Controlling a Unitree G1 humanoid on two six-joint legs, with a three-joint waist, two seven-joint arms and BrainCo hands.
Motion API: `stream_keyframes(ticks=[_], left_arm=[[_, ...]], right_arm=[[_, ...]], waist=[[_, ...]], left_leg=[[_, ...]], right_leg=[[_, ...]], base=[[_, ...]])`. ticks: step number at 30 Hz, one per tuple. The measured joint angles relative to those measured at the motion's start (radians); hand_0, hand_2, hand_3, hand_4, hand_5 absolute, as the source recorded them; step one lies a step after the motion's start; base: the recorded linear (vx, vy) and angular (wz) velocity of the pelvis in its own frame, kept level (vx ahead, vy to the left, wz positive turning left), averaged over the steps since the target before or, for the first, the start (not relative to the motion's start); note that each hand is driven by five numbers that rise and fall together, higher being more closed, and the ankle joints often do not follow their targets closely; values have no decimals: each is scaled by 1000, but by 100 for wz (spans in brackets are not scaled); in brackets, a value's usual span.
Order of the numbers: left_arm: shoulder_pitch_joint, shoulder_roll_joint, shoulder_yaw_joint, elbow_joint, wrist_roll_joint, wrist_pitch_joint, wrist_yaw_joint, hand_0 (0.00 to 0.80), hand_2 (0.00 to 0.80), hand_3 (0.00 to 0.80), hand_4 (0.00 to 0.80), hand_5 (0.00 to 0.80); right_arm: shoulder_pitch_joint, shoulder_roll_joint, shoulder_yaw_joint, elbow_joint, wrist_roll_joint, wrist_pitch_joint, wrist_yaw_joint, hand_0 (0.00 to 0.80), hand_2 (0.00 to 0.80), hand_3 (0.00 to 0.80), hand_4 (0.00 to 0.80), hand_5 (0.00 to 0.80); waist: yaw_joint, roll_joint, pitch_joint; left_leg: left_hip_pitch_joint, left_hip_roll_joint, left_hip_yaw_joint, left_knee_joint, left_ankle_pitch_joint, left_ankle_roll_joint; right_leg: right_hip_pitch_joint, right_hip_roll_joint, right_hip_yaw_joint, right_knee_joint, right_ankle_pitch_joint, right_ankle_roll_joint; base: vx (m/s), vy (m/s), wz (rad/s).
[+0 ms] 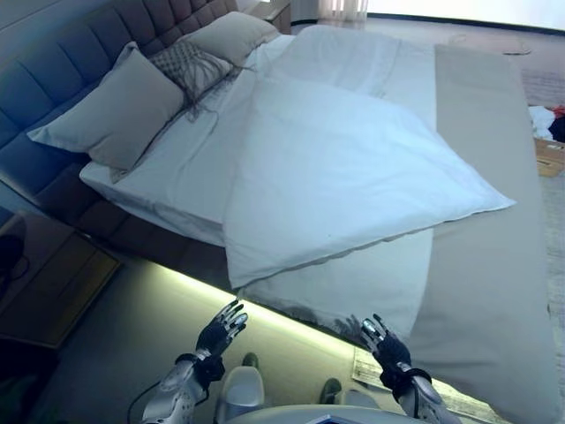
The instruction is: Make the bed neatly
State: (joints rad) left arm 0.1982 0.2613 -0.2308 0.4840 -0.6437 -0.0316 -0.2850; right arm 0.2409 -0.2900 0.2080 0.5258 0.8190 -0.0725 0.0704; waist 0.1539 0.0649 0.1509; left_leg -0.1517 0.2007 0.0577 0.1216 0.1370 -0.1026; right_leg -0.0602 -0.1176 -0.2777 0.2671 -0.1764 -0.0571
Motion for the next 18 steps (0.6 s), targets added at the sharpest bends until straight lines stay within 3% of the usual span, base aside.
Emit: stream_keyframes(ticks=[2,3,4,5,6,7,9,11,13,15,16,17,18], left_arm=[[1,-10,1,18,2,5,-12,0,0,0,0,0],[6,-17,3,18,2,7,-20,0,0,0,0,0],[20,-35,10,15,2,9,-27,0,0,0,0,0],[36,-54,18,10,2,13,-32,0,0,0,0,0],[37,-52,26,12,2,23,-34,0,0,0,0,0],[35,-44,35,1,2,28,-37,0,0,0,0,0],[31,-39,65,-5,2,41,-40,0,0,0,0,0],[13,-27,60,-5,2,46,-44,0,0,0,0,0],[13,-25,53,-7,6,46,-48,0,0,0,0,0],[8,-20,44,-25,28,46,-48,0,0,0,0,0],[9,-13,43,-29,43,46,-47,0,0,0,0,0],[23,0,45,-33,44,47,-43,0,0,0,0,0],[37,5,48,-30,47,47,-42,0,0,0,0,0]], right_arm=[[2,-1,-1,-14,-1,1,-11,0,0,0,0,0],[7,-5,-1,-22,-2,1,-15,0,0,0,0,0],[22,-21,-2,-39,-4,1,-15,0,0,0,0,0],[40,-39,-3,-48,-5,1,-15,0,0,0,0,0],[47,-32,-4,-36,-7,8,-17,0,0,0,0,0],[54,-24,0,-42,-15,11,-14,0,0,0,0,0],[50,-3,-2,-42,-21,11,-14,0,0,0,0,0],[47,7,17,-41,-21,11,-15,0,0,0,0,0],[47,30,11,-42,-22,9,-25,0,0,0,0,0],[51,43,-1,-45,-22,9,-35,0,0,0,0,0],[58,55,2,-46,-22,6,-35,0,0,0,0,0],[76,69,7,-49,-23,4,-36,0,0,0,0,0],[85,82,20,-62,-26,-7,-36,0,0,0,0,0]], waist=[[0,21,-1],[0,39,-5],[-4,70,-11],[-11,113,-26],[-31,108,-26],[-30,85,-19],[-31,53,-19],[-22,11,-13],[-13,-9,-15],[12,-2,-22],[27,-12,-26],[34,-44,-39],[25,-63,-52]], left_leg=[[3,8,14,4,0,0],[32,-5,27,-5,3,4],[68,-6,28,-15,3,12],[115,8,56,-42,-56,-10],[152,-8,89,-68,-67,-52],[173,-39,107,-70,-73,-53],[178,-73,104,-42,-97,-31],[139,-102,93,75,-128,12],[67,-134,35,146,-174,30],[-7,-140,50,194,-150,68],[-21,-163,61,215,-179,81],[-17,-195,75,225,-214,97],[-33,-221,69,235,-231,62]], right_leg=[[5,-12,13,16,-12,20],[2,-20,21,37,-21,45],[5,-21,25,61,-38,71],[9,-15,21,97,-62,89],[8,-46,25,149,-96,111],[-1,-85,39,183,-114,130],[-2,-124,54,213,-141,149],[14,-166,77,221,-161,152],[41,-187,85,218,-172,159],[36,-192,76,255,-216,176],[36,-209,73,282,-236,190],[35,-262,68,321,-257,193],[4,-298,71,407,-247,197]], base=[[307,208,-18],[327,188,-34],[348,184,-34],[384,229,-14],[338,205,-14],[289,179,-18],[281,198,-17],[307,267,-3],[153,109,7],[219,291,14],[235,428,2],[284,392,1],[284,286,18]])
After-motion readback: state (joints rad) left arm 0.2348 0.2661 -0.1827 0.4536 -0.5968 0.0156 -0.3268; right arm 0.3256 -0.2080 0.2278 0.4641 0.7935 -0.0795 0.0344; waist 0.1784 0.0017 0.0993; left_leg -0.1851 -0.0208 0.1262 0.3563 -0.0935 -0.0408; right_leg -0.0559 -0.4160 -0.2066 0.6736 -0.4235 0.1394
